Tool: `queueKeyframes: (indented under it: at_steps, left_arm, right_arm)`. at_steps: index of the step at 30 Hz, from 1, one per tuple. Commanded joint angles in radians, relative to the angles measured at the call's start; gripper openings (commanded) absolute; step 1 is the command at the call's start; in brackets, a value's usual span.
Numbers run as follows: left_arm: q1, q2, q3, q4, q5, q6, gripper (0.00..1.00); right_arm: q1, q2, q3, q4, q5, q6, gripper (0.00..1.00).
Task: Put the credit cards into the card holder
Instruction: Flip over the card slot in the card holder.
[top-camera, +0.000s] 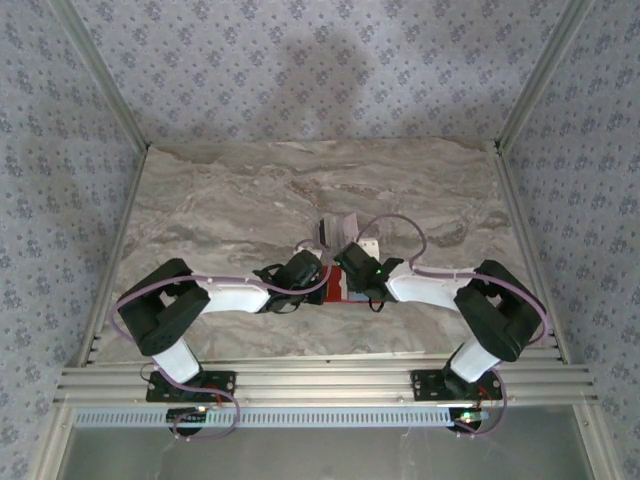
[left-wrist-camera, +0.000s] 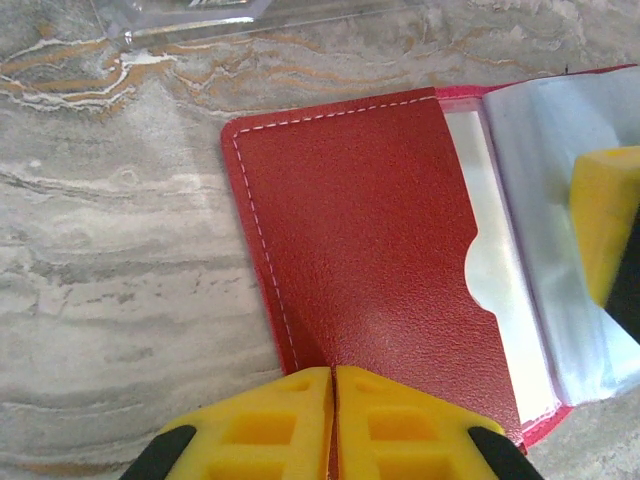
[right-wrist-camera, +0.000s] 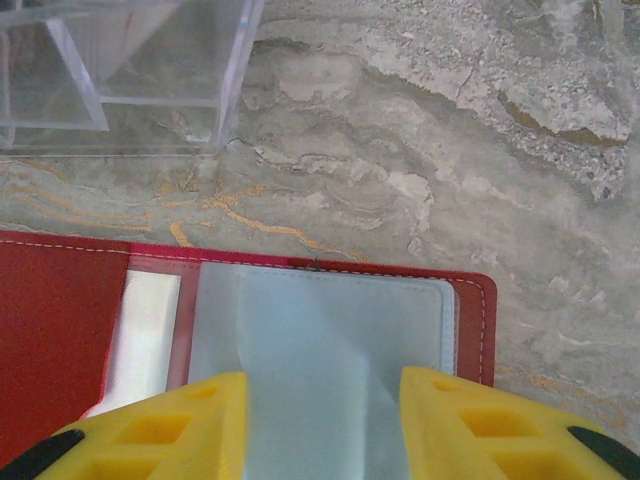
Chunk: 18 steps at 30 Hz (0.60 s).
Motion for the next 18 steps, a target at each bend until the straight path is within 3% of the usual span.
queueKeyframes:
  at_steps: [1,11,18]
  left_arm:
    - [0.014,0.027,-0.025,-0.103,-0.021,0.020,0.10]
    - [0.015,0.024,-0.026,-0.103,-0.021,0.023,0.11]
    - [0.015,0.050,-0.022,-0.097,-0.020,0.028,0.10]
  right_arm:
    - [0.003,0.048,0.032,-0.035,0.039,-0.018,0.45]
    - [0.010,0.121,0.018,-0.026,0.083,0.034,0.41]
    - [0.037,0.066,-0.004,-0.007,0.117,0.034,0.19]
